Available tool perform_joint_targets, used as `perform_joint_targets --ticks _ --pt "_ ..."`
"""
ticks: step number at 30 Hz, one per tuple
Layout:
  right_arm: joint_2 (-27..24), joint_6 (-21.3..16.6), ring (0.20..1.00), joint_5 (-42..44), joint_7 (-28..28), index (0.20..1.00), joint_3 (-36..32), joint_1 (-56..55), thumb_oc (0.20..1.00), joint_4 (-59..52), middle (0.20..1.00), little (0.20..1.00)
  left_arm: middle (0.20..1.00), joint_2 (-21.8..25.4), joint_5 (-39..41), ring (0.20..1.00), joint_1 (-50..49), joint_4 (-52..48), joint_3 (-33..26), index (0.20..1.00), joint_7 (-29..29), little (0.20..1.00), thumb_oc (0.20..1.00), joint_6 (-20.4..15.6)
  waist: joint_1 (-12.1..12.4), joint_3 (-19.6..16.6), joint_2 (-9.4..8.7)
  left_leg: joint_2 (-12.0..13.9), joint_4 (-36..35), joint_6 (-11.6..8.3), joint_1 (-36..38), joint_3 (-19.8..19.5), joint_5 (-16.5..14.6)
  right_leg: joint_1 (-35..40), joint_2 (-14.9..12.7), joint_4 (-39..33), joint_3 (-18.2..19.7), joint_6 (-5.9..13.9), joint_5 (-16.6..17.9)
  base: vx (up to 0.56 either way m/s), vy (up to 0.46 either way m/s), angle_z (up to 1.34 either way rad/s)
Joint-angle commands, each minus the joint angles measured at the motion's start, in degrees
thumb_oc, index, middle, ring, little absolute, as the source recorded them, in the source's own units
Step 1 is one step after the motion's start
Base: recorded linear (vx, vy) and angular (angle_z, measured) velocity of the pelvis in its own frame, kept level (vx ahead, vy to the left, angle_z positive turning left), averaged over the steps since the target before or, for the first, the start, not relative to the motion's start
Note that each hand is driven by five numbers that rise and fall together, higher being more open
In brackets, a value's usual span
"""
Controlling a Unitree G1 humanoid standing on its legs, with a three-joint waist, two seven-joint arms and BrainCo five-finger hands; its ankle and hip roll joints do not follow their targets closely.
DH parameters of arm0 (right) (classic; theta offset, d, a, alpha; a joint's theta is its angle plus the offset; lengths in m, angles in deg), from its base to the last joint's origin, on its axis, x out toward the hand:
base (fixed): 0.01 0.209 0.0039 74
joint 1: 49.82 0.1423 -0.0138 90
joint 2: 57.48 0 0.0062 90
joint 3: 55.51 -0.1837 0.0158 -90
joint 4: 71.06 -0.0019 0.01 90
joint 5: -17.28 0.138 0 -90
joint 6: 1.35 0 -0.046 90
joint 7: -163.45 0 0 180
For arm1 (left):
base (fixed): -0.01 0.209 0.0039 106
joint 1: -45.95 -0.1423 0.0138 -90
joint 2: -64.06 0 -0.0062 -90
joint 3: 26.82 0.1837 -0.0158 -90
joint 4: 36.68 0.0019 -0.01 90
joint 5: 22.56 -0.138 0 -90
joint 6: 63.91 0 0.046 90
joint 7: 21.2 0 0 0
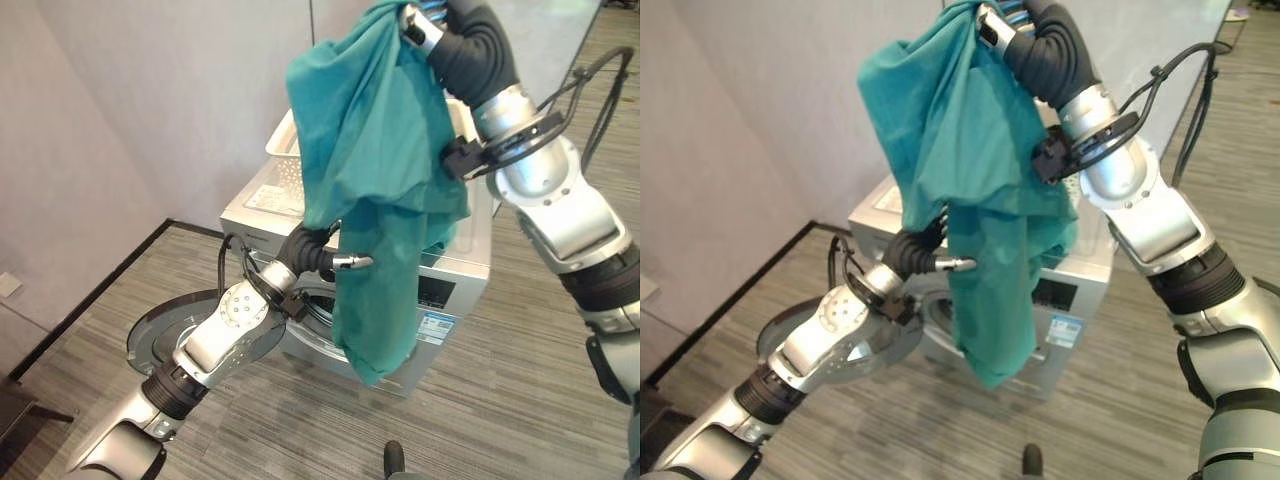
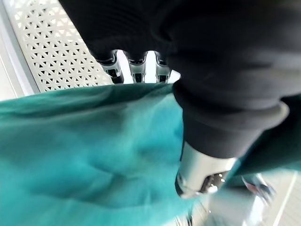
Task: Grab the laundry basket,head to the washer,open it,put in the laundry and shut it.
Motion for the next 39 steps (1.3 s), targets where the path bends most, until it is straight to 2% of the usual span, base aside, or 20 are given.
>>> perform_joint_targets --ticks 1,4,6,9,15,21,29,32,39 --pt "-0.8 0.4 0.2 -1.5 2.8 0.2 2.3 11.3 0.2 5.6 0.2 0.2 1.0 3.4 1.7 1.0 5.6 -3.1 5.4 1.0 -1.6 1.0 1.0 -1.2 1.3 -1.5 -1.87 -1.3 0.1 0.93 -4.6 0.1 -0.5 7.4 -1.3 0.1 2.0 3.49 -10.9 -0.01 -0.034 0.11" --pt "-0.1 0.5 0.2 -1.3 2.8 0.2 2.6 11.7 0.2 6.6 0.2 0.2 1.0 2.4 1.8 1.0 6.1 -2.1 6.6 1.0 -1.8 1.0 1.0 -0.8 1.3 -1.5 -1.91 -1.3 0.1 0.91 -4.5 0.0 -0.5 7.5 -1.2 0.1 1.9 3.41 -11.0 0.0 -0.02 0.09" --pt "2.1 0.9 0.2 -1.3 3.1 0.2 3.2 12.8 0.2 8.5 0.2 0.2 1.0 -1.6 1.7 1.0 7.5 1.7 9.1 1.0 -1.8 1.0 1.0 0.4 1.0 -1.5 -1.96 -1.2 0.1 0.88 -4.4 -0.2 -0.5 7.8 -1.0 0.1 1.8 3.24 -11.2 0.0 -0.021 0.07" --pt "3.7 1.2 0.2 -1.3 3.2 0.2 3.7 13.8 0.2 10.1 0.2 0.2 1.0 -4.2 2.8 1.0 8.4 3.8 10.8 1.0 -2.1 1.0 1.0 1.3 0.7 -1.5 -1.78 -1.1 0.1 0.79 -4.3 -0.3 -0.5 8.0 -0.9 0.1 1.7 3.16 -11.4 0.0 0.0 0.0" --pt "5.0 1.4 0.2 -1.5 3.1 0.2 4.0 14.5 0.2 12.0 0.2 0.2 1.0 -4.6 1.8 1.0 9.7 4.6 11.0 1.0 -1.9 1.0 1.0 1.8 0.8 -1.5 -1.54 -0.9 0.1 0.67 -4.5 -0.3 -0.4 7.8 -0.6 0.1 1.8 3.06 -11.6 0.0 0.0 0.0" --pt "6.9 1.3 0.2 -1.6 2.8 0.2 3.4 13.9 0.2 10.9 0.2 0.2 1.0 -11.3 -2.8 1.0 12.2 12.3 11.1 1.0 -0.1 1.0 1.0 1.6 0.2 -1.5 -1.71 -0.5 0.1 0.52 -4.5 -0.4 -0.2 8.0 -0.2 0.1 1.9 2.67 -12.0 0.0 0.0 0.0" --pt "7.4 1.7 0.2 -2.4 3.5 0.2 2.5 11.8 0.2 9.6 0.2 0.2 1.0 -15.9 1.7 1.0 13.1 15.9 8.9 1.0 3.6 1.0 1.0 0.7 -0.1 -1.3 -1.79 -0.4 0.1 0.36 -4.6 -0.6 0.0 8.0 0.2 0.1 1.8 2.34 -12.2 0.0 0.0 0.0" --pt "8.7 1.7 0.2 -2.0 3.6 0.2 3.0 11.2 0.2 9.4 0.2 0.2 1.0 -19.0 3.5 1.0 14.9 19.6 9.2 1.0 5.1 1.0 1.0 0.2 -0.5 -1.4 -1.87 -0.3 0.1 0.22 -4.2 -0.7 -0.5 8.6 0.4 0.1 1.8 2.22 -12.9 0.02 -0.016 0.0" --pt "10.7 1.7 0.2 -1.7 4.1 0.2 3.7 10.6 0.2 8.0 0.2 0.2 1.0 -23.1 7.9 1.0 17.2 22.9 8.5 1.0 7.8 1.0 1.0 -0.8 -1.2 -1.4 -1.87 -0.1 0.1 0.02 -4.1 -0.5 -0.4 8.9 0.5 0.1 1.5 2.0 -13.0 0.0 0.0 0.0"
